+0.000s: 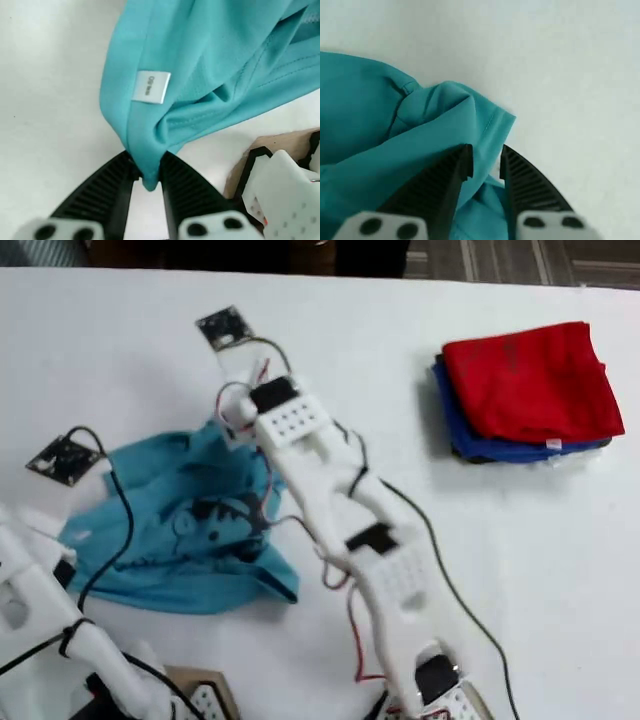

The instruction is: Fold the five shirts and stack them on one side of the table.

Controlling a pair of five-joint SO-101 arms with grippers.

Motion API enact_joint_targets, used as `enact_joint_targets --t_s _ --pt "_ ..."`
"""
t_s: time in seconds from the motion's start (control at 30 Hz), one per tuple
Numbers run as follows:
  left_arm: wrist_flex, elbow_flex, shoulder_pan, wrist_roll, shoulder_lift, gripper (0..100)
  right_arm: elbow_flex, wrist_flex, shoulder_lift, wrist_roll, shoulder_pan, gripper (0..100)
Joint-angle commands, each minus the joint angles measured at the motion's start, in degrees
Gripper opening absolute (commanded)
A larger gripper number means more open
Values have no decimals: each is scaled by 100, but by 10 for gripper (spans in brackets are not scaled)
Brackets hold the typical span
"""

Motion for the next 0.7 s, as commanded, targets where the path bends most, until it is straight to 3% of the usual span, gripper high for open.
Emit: enact_joint_targets --t_s 0.0,0.3,0.67 --pt "-26 -13 -176 -53 -149 26 -1530 92 831 -44 48 101" --pt "-35 -48 -299 -53 -149 26 -3560 1007 2343 -53 -57 101" --pt "-53 -22 -290 -53 -149 26 -4958 1613 2448 -53 295 101"
